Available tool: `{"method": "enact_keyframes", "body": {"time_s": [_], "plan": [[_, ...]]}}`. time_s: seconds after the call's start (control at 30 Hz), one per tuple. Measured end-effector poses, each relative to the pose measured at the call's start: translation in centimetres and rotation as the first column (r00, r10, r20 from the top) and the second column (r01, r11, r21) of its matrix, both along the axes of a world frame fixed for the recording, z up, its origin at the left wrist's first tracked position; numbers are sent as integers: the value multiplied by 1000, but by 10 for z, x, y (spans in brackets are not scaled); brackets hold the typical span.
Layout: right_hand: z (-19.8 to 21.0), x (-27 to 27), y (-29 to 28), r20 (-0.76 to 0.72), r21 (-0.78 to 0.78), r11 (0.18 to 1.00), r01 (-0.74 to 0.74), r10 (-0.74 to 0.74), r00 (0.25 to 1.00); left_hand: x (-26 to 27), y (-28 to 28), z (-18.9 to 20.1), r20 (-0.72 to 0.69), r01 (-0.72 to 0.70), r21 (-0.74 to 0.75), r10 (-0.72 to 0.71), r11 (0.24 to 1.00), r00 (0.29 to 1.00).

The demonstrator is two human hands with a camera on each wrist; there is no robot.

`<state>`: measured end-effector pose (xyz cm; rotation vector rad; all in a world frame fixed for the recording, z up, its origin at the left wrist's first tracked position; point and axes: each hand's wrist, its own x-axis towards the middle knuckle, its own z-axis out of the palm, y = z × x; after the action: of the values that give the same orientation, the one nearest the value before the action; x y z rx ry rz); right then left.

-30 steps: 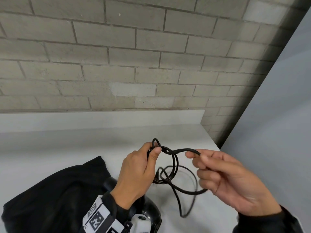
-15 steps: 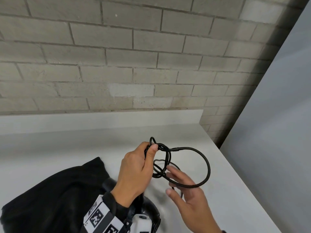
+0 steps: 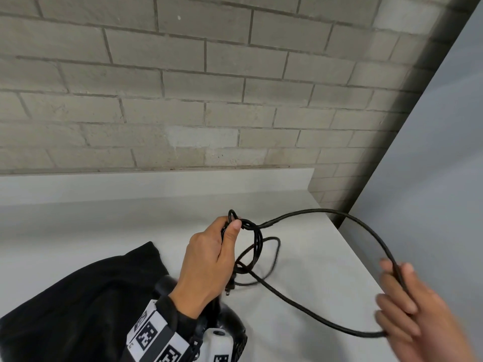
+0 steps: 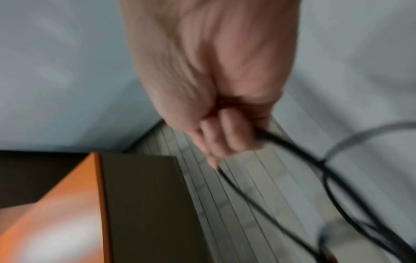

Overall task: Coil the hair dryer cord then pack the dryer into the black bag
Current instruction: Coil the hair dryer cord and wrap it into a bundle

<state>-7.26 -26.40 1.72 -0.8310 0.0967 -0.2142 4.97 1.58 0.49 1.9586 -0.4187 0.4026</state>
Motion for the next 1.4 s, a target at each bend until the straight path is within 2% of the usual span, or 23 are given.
{"method": "enact_keyframes", "body": {"time_s": [0.07, 0.1, 0.13, 0.17, 0.3, 0.37, 0.4, 0.47, 0.5, 0.53, 0.57, 0.6, 0.67, 0.7, 0.77, 0.93, 1.03, 1.1, 1.13, 1.17, 1.2, 1.27, 1.4], "plan": [[7, -7, -23, -99, -164, 985, -52, 36, 994, 1, 1, -1, 4, 0, 1, 0, 1000, 1000], [9, -6, -38, -244, -248, 967, -61, -1, 970, 1, 1, -1, 4, 5, 3, -5, 1000, 1000], [6, -9, -46, -330, -416, 909, 2, -153, 932, 1, 0, -1, 7, 11, 8, -11, 1000, 1000], [3, -10, -53, -353, -511, 858, 61, -275, 894, 0, -1, -1, 10, 14, 17, -15, 1000, 1000], [-9, 2, -55, -332, -722, 674, 158, -537, 775, -1, -4, -1, 15, 17, 33, -18, 999, 1000], [-15, 9, -35, -232, -804, 553, 217, -628, 743, 2, -2, -2, 3, 9, 21, -9, 1000, 1000], [-18, 12, -18, -150, -873, 433, 227, -679, 719, 3, -1, -3, -4, 2, 20, -2, 1000, 1000], [-21, 13, 22, 172, -934, 74, 348, -763, 623, 4, 0, -2, -11, -15, 34, 15, 999, 1000], [-15, 11, 50, 366, -875, -31, 483, -695, 619, 3, 0, -2, -14, -22, 38, 22, 999, 1000], [-12, 12, 79, 493, -822, -52, 567, -565, 662, 3, -1, -1, -17, -27, 38, 28, 999, 999], [-13, 13, 104, 545, -808, -34, 588, -423, 724, 2, -1, -1, -20, -31, 36, 32, 999, 999], [-18, 17, 123, 510, -842, 12, 539, -307, 804, 3, -2, -1, -18, -35, 36, 35, 999, 999], [-28, 28, 145, 221, -967, 95, 237, -153, 963, 3, -2, -2, -14, -38, 41, 38, 998, 999], [-35, 35, 150, 78, -992, 88, 88, -107, 991, 2, -2, -2, -12, -36, 39, 36, 999, 999], [-39, 48, 151, -56, -986, 160, -49, -38, 998, 1, 0, -1, -5, -35, 40, 35, 999, 999], [-24, 55, 136, -35, -941, 336, -37, 13, 999, 0, 1, -1, 10, -38, 38, 38, 999, 999], [0, 35, 109, -95, -716, 692, -89, 29, 995, 1, 1, -2, 9, -31, 24, 31, 999, 999], [9, 20, 76, -48, -360, 915, -182, 177, 983, 1, 1, -1, -1, -28, 21, 28, 999, 1000], [9, 15, 59, 93, -166, 950, -265, 283, 955, 1, 0, 0, -6, -26, 22, 26, 999, 1000], [7, 12, 44, 188, -48, 958, -284, 288, 939, 1, 0, 0, -13, -20, 21, 20, 1000, 1000], [6, 5, 27, 160, 19, 982, -188, 183, 970, 1, 0, 1, -18, -12, 18, 12, 1000, 1000], [-8, -11, -15, 85, 72, 992, -105, 99, 991, 2, 0, 0, -16, -10, 18, 10, 1000, 1000], [-53, -27, -75, 29, 28, 1000, 3, -4, 1000, 5, -1, -3, -5, -20, 19, 20, 1000, 1000]]}}
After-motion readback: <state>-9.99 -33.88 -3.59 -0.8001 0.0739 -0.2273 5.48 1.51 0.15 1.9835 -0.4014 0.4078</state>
